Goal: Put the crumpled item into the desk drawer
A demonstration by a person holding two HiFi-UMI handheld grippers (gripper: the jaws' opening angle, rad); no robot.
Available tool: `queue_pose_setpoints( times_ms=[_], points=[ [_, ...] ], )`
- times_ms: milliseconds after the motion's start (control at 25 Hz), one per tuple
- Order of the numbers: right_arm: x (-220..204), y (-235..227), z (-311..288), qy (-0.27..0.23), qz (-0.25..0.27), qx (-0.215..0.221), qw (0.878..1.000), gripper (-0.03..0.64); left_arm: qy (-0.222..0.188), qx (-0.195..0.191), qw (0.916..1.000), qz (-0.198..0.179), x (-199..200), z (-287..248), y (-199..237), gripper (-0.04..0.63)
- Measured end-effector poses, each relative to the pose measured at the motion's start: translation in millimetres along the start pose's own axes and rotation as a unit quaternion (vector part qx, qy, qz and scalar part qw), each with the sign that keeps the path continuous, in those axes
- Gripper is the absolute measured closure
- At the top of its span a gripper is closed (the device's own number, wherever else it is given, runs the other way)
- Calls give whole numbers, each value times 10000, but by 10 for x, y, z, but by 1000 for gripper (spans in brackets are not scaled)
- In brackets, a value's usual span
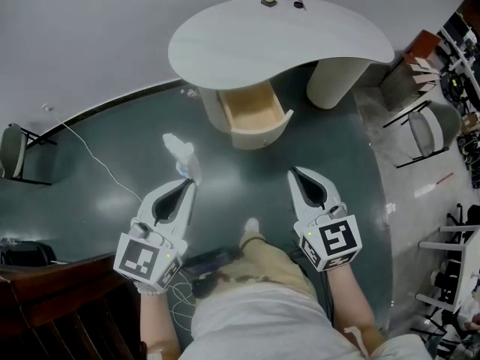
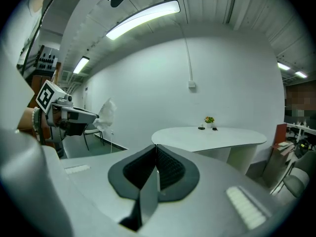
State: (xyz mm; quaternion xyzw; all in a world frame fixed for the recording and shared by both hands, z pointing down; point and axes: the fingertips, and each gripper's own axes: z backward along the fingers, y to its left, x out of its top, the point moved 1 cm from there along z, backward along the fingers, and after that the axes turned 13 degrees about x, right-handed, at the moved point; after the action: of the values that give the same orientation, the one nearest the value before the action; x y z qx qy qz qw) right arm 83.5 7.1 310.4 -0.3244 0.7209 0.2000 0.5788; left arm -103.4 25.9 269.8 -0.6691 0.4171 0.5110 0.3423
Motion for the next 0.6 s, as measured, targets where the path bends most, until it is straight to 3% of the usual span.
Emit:
queue_pose_setpoints(
  times_ms=[600],
  points=[
    [49, -519, -184, 4, -99, -120, 9999, 612, 27, -110, 9998, -134, 116, -578, 9, 597]
  ],
)
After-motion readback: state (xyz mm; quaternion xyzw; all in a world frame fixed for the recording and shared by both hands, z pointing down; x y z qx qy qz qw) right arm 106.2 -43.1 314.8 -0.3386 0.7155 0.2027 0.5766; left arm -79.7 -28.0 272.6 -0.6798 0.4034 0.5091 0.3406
